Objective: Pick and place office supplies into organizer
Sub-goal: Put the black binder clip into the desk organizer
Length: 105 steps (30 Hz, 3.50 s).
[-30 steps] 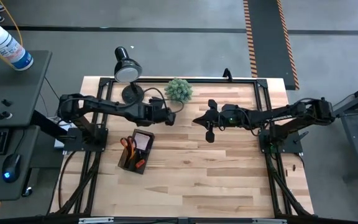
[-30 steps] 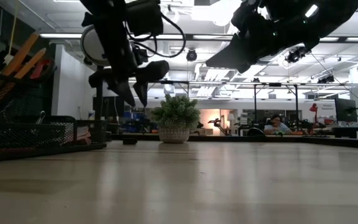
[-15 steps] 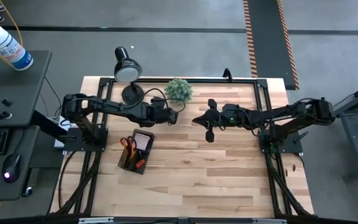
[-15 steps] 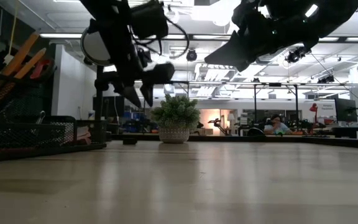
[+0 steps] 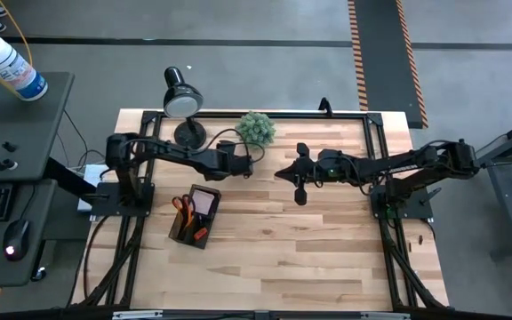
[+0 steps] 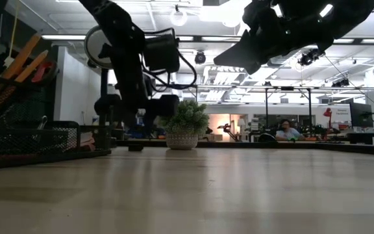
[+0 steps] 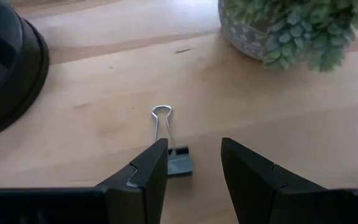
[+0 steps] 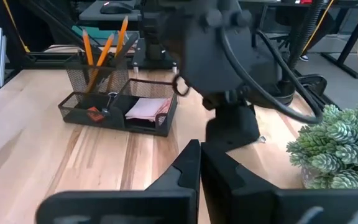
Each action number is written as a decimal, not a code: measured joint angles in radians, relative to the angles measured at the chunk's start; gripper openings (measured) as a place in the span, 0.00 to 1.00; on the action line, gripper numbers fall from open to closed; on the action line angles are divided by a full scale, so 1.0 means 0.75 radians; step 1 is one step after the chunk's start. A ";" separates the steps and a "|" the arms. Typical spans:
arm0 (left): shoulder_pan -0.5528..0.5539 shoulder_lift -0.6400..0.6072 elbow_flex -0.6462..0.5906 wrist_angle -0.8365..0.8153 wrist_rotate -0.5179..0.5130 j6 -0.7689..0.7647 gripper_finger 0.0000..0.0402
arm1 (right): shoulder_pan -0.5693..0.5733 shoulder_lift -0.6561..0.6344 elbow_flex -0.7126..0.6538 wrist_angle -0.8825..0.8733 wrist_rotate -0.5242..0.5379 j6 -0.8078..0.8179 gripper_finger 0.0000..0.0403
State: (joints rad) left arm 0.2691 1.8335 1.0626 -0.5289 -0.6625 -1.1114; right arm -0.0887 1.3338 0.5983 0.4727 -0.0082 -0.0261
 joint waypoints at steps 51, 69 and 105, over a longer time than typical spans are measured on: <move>0.117 0.194 0.008 0.119 0.099 0.041 0.34 | 0.000 0.001 0.000 0.004 -0.006 0.001 0.00; 0.047 0.196 0.026 0.118 0.080 0.205 0.01 | 0.001 0.001 0.000 -0.001 -0.008 0.001 0.01; -0.609 -0.220 0.026 -0.084 -0.010 -0.031 0.00 | 0.000 0.002 0.000 -0.020 0.008 0.012 0.01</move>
State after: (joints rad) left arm -0.1875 1.6689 1.0820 -0.5918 -0.6697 -1.1350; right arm -0.0887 1.3350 0.5983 0.4578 -0.0021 -0.0174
